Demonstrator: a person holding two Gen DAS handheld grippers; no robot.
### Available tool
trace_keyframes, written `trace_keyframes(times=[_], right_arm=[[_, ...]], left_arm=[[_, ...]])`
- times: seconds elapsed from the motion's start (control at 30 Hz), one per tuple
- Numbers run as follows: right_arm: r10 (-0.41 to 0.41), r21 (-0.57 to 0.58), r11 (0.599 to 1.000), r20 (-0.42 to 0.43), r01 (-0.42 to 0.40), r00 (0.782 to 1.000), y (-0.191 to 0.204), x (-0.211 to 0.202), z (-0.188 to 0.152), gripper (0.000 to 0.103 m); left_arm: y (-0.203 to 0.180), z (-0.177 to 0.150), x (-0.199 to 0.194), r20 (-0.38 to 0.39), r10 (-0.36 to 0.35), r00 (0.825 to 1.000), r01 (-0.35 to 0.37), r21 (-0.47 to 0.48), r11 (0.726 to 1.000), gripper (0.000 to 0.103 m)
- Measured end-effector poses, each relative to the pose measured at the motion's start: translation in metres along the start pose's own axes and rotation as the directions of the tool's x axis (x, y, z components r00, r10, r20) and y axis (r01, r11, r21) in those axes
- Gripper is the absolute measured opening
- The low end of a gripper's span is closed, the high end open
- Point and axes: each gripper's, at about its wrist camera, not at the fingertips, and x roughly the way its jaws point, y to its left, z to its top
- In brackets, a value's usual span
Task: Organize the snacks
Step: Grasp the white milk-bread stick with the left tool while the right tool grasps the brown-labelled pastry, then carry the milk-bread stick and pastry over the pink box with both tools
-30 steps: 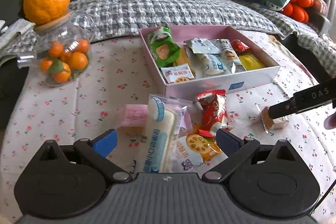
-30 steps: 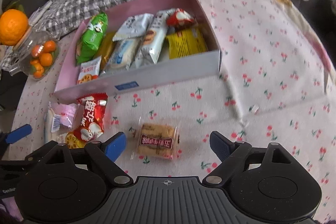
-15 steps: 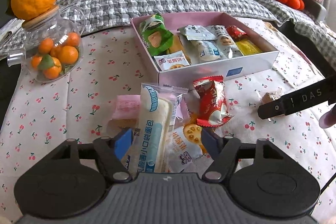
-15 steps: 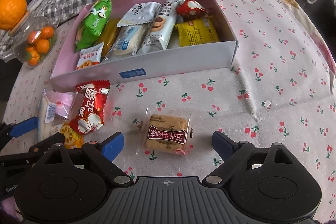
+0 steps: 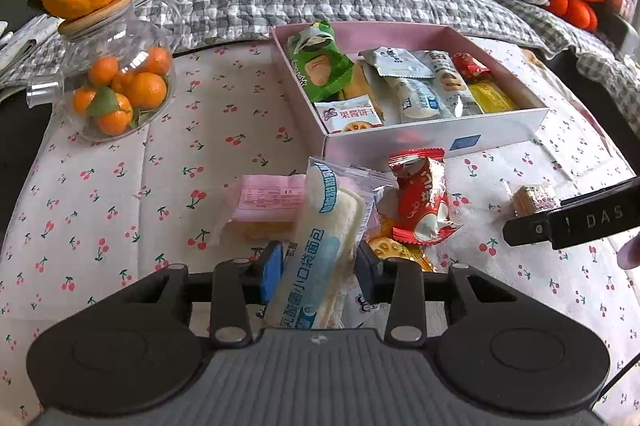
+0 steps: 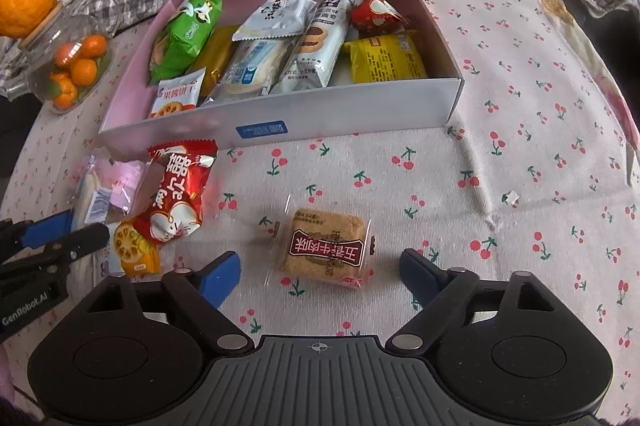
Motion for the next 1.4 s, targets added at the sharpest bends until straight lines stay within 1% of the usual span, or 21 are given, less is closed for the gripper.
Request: trace_keyframes(times=[0.1, 0.17, 0.2, 0.23, 0.4, 0.5, 0.67, 1.0, 1.2, 1.4], right_arm=[[-0.008, -0.017, 1.000, 0.005, 0.008, 1.000, 0.002, -0.001, 0.000, 0.075], [-0.015, -0.025, 1.000, 0.010, 0.015, 1.000, 0.002, -0.002, 0.000, 0.066], [-0.014, -0.029, 0.999, 0.010, 0.014, 1.000, 0.002, -0.003, 0.000, 0.064], [-0.014, -0.036, 0.999, 0.010, 0.014, 1.000, 0.003, -0.003, 0.000, 0.058], [-0.012, -0.051, 0.999, 0.009, 0.013, 1.000, 0.003, -0.004, 0.001, 0.049], [0.018, -0.022, 1.000, 0.001, -0.018, 1.000, -0.001, -0.006, 0.003, 0.047], [0.042, 0.003, 0.999, 0.009, -0.042, 0.999, -0.004, -0.011, 0.006, 0.046], [0.102, 0.052, 0.993, 0.018, -0.102, 0.995, -0.009, -0.022, 0.009, 0.046], [0.128, 0.070, 0.989, 0.035, -0.130, 0.991, -0.012, -0.031, 0.014, 0.046], [0.149, 0.118, 0.981, 0.068, -0.156, 0.987, -0.022, -0.042, 0.023, 0.046]], left_arm=[[-0.001, 0.001, -0.001, -0.004, 0.001, 1.000, -0.001, 0.003, 1.000, 0.032], [-0.002, 0.001, -0.002, -0.003, 0.001, 1.000, -0.001, 0.007, 1.000, 0.029], [-0.002, 0.001, -0.003, -0.002, -0.001, 1.000, 0.001, 0.008, 1.000, 0.028], [-0.002, 0.002, -0.003, -0.002, -0.003, 1.000, 0.003, 0.008, 1.000, 0.027], [-0.004, 0.003, -0.004, -0.002, -0.008, 1.000, 0.008, 0.013, 1.000, 0.022], [-0.004, 0.004, -0.007, 0.000, -0.008, 1.000, 0.008, 0.015, 1.000, 0.020], [-0.004, 0.005, -0.011, 0.001, -0.011, 1.000, 0.011, 0.001, 1.000, 0.019], [-0.003, 0.009, -0.019, -0.002, -0.030, 1.000, 0.030, -0.052, 0.998, 0.019], [-0.002, 0.014, -0.024, 0.008, -0.039, 0.999, 0.040, -0.075, 0.996, 0.019], [-0.002, 0.023, -0.030, 0.017, -0.057, 0.998, 0.058, -0.122, 0.991, 0.019]])
